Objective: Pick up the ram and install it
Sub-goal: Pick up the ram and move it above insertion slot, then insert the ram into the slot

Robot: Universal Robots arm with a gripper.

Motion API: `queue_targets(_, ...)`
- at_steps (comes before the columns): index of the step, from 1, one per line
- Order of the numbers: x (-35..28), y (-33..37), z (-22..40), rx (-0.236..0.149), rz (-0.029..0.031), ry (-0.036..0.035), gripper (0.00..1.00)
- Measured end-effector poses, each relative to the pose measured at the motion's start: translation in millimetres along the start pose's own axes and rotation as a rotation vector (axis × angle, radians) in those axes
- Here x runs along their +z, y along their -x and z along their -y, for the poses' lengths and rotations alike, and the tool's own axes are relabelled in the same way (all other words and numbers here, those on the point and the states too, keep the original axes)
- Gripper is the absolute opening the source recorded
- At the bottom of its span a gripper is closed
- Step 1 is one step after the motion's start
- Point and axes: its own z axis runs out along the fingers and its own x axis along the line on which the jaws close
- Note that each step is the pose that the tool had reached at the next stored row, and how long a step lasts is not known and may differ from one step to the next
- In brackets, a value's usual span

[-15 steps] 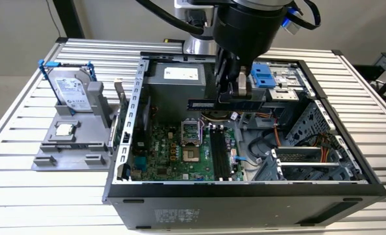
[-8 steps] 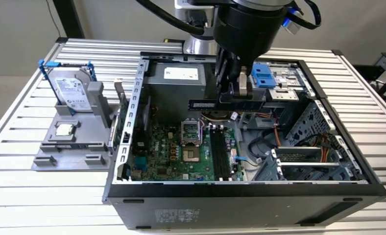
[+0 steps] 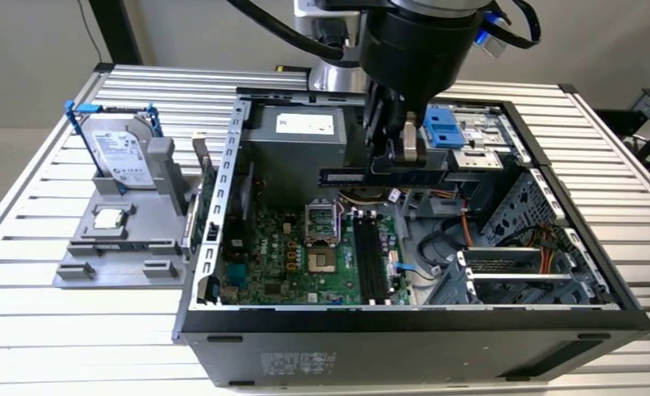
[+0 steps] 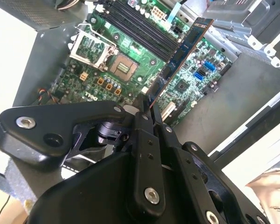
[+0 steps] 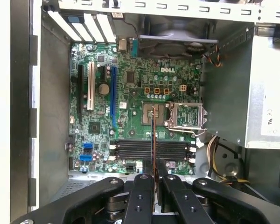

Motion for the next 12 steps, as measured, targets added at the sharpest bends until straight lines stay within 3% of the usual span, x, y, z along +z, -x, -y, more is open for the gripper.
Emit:
queue_targets(4, 0.6, 0.8, 0.0, 0.000, -0.0020, -0.0174, 0.00)
queue_targets(12, 0.8, 3.4, 0.0, 0.000, -0.0026, -0.0181, 0.00)
